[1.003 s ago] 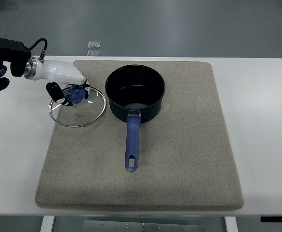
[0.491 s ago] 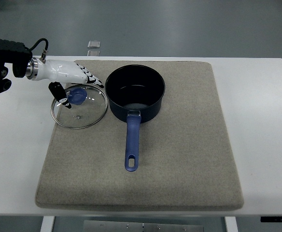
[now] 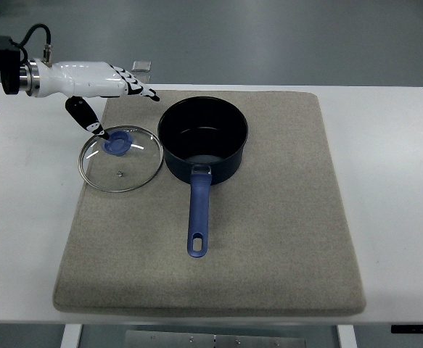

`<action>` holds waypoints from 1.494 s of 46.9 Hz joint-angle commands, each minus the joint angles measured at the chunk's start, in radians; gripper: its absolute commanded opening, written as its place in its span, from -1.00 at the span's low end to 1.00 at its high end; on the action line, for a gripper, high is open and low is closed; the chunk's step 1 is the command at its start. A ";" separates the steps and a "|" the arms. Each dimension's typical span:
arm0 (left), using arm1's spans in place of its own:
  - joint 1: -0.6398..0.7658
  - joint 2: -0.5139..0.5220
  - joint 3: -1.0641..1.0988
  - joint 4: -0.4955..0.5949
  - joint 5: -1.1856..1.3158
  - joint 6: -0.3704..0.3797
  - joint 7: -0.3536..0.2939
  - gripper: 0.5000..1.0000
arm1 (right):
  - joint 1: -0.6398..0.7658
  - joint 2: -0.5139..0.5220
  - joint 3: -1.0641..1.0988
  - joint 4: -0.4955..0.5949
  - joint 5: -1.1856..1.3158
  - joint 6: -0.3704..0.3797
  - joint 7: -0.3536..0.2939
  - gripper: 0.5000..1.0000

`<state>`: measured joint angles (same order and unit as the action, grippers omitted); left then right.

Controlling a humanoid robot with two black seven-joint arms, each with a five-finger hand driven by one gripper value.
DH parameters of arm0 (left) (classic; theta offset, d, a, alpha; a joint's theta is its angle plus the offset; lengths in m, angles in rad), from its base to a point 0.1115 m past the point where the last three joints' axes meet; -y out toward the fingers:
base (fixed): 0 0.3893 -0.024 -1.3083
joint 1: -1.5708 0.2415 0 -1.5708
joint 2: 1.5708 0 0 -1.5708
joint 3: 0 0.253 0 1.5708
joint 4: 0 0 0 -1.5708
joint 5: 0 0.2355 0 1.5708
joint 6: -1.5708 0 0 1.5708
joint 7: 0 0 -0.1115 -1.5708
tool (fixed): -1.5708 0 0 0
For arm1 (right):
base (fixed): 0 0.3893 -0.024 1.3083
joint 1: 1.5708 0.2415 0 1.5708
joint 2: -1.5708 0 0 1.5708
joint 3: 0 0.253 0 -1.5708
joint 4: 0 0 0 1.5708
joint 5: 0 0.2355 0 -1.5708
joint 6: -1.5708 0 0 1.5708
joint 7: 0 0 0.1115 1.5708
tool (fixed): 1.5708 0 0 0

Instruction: Open pot lid and place left with left hand

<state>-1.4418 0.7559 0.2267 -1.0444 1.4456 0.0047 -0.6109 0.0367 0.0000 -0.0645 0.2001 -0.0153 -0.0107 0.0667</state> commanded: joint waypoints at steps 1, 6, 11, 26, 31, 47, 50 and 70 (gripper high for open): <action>-0.008 0.011 -0.020 -0.006 -0.008 0.001 0.000 0.95 | 0.000 0.000 0.000 -0.001 0.000 0.000 0.001 0.67; 0.004 0.020 -0.107 0.007 -0.056 0.001 0.000 0.95 | 0.000 0.000 0.000 0.001 0.000 0.000 0.001 0.67; 0.041 0.000 -0.210 0.063 -0.249 0.017 0.000 0.95 | 0.000 0.000 0.000 -0.001 0.000 0.000 0.001 0.67; 0.116 -0.245 -0.279 0.467 -0.938 0.063 0.000 0.93 | 0.000 0.000 0.000 -0.001 0.000 0.000 0.001 0.67; 0.149 -0.328 -0.279 0.596 -0.998 0.055 0.000 0.90 | 0.000 0.000 0.000 -0.001 0.000 0.000 0.001 0.67; 0.195 -0.406 -0.297 0.635 -1.137 0.054 0.000 0.82 | 0.000 0.000 0.000 -0.001 0.000 0.000 -0.001 0.67; 0.224 -0.437 -0.297 0.636 -1.183 0.054 0.000 0.82 | 0.000 0.000 0.000 -0.001 0.000 0.000 0.001 0.67; 0.291 -0.498 -0.385 0.708 -1.490 0.052 0.000 0.76 | 0.000 0.000 0.000 -0.001 0.000 0.000 0.001 0.67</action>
<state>-1.1514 0.2580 -0.1440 -0.3411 -0.0010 0.0568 -0.6109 0.0369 0.0000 -0.0644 0.2001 -0.0154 -0.0107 0.0671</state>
